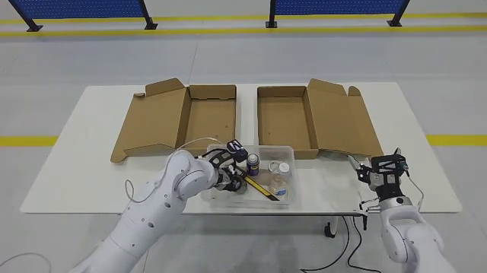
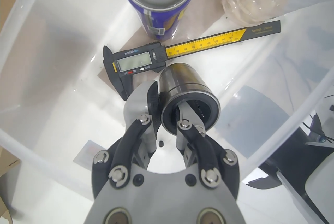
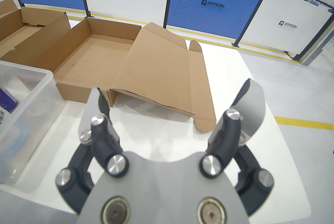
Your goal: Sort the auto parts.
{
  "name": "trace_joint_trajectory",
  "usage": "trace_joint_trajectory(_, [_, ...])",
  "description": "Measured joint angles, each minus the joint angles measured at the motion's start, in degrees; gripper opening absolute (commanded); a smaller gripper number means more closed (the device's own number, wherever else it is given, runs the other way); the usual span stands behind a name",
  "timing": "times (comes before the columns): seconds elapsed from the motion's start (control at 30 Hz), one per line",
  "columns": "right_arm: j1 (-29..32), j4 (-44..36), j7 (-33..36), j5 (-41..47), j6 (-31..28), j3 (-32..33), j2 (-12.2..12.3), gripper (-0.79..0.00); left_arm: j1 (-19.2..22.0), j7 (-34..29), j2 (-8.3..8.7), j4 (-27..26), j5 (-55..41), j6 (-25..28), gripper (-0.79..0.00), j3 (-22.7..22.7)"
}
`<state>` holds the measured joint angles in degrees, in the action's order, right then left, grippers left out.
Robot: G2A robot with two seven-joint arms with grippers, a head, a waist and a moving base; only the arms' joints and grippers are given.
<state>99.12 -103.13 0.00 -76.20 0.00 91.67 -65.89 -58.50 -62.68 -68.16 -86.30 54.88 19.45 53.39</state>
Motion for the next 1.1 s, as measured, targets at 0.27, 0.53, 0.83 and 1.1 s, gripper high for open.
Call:
trace_joint_trajectory(0.27, [0.0, 0.0, 0.0, 0.0, 0.0, 0.0, 0.0, 0.0, -2.7, 1.4, 0.97, -4.4, -0.8, -0.5, -0.785, 3.3])
trace_joint_trajectory(0.53, [0.0, 0.0, 0.0, 0.0, 0.0, 0.0, 0.0, 0.0, -6.6, 2.9, 2.33, -12.9, -4.0, -0.5, -0.785, 9.2])
trace_joint_trajectory(0.83, [0.0, 0.0, 0.0, 0.0, 0.0, 0.0, 0.0, 0.0, -9.9, -0.4, 3.73, -23.7, -11.7, 1.7, -0.785, 15.2])
trace_joint_trajectory(1.1, [0.0, 0.0, 0.0, 0.0, 0.0, 0.0, 0.0, 0.0, -11.0, -2.9, 4.57, -30.2, -15.5, 3.1, -0.785, 16.9])
